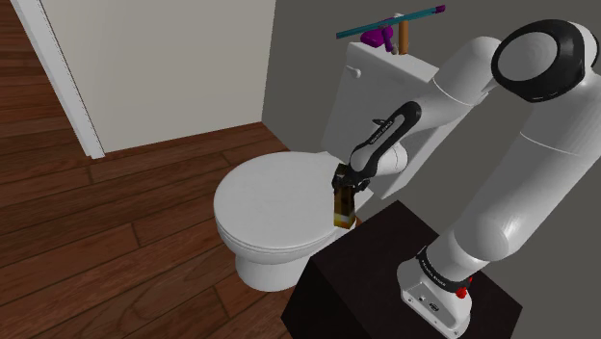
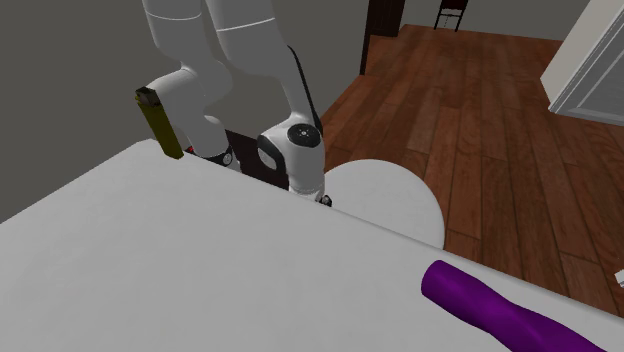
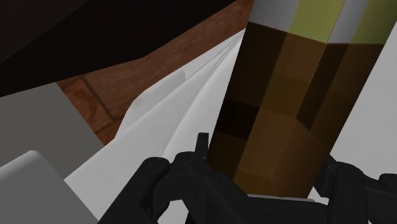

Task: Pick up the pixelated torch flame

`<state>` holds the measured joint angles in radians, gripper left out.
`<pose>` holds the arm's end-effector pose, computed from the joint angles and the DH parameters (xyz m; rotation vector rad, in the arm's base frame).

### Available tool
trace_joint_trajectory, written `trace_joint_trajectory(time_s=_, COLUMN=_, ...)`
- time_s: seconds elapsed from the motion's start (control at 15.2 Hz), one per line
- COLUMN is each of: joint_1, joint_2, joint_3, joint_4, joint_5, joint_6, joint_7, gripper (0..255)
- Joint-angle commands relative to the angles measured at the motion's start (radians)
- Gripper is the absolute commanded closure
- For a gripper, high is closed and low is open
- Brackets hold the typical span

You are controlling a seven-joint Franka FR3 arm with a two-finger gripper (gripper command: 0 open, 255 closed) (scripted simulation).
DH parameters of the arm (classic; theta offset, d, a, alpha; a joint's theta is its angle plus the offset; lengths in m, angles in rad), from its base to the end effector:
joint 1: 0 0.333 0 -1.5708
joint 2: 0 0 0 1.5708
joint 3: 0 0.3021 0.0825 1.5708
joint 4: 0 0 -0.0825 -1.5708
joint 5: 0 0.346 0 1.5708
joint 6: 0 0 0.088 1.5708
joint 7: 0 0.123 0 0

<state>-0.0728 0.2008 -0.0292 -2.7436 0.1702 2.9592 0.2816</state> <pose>0.3756 -0.0501 0.1677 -2.9969 0.8458 -0.0201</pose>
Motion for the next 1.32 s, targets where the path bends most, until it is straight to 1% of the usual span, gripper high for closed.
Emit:
trace_joint_trajectory(time_s=0.0, joint_1=-0.001, joint_2=0.004, joint_3=0.001, joint_4=0.0, joint_5=0.002, joint_6=0.003, joint_7=-0.001, gripper=255)
trace_joint_trajectory(time_s=0.53, joint_1=-0.001, joint_2=0.005, joint_3=0.001, joint_4=0.001, joint_5=0.002, joint_6=0.003, joint_7=-0.001, gripper=255)
trace_joint_trajectory(time_s=0.86, joint_1=0.021, joint_2=-0.092, joint_3=-0.033, joint_4=-0.016, joint_5=-0.047, joint_6=-0.077, joint_7=0.038, gripper=255)
trace_joint_trajectory(time_s=1.25, joint_1=0.024, joint_2=-0.204, joint_3=-0.048, joint_4=-0.025, joint_5=-0.1, joint_6=-0.179, joint_7=0.078, gripper=255)
